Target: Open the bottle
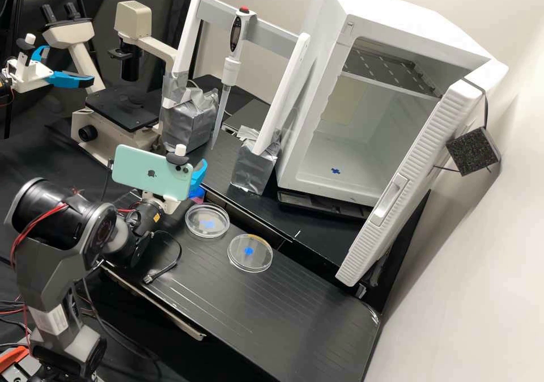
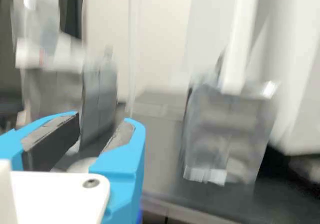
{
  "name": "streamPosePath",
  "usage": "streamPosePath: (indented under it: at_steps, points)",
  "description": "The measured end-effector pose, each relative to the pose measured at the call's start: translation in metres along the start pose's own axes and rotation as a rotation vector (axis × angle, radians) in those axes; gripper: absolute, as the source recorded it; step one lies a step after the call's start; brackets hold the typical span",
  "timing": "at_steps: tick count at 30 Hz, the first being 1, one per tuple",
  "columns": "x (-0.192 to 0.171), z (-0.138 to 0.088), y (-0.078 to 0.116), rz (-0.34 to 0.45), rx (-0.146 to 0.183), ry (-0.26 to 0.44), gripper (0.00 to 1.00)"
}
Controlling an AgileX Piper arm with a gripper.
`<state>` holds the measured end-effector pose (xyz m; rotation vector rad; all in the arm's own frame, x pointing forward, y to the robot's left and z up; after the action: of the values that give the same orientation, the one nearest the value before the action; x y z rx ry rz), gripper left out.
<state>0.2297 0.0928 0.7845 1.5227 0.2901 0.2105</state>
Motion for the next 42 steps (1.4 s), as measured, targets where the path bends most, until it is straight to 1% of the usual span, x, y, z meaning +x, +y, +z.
streamPosePath:
  at_steps: [2,5,17,24,30,36,40,41,42]
  points:
    - [0.0,-0.003,0.004,0.038,0.0,0.032,1.0]
    - [-0.001,-0.003,0.004,0.043,0.0,0.036,1.0]
    - [-0.011,0.003,-0.003,0.003,-0.005,0.012,1.0]
    - [-0.018,0.004,-0.01,-0.033,-0.003,0.003,1.0]
    - [-0.02,0.007,-0.013,-0.046,-0.001,-0.011,1.0]
    - [-0.02,0.01,-0.024,-0.09,0.002,-0.028,1.0]
    - [-0.019,0.014,-0.03,-0.118,-0.01,-0.049,1.0]
    - [-0.018,0.015,-0.031,-0.119,-0.01,-0.055,0.0]
    - [-0.018,0.015,-0.031,-0.117,-0.009,-0.061,0.0]
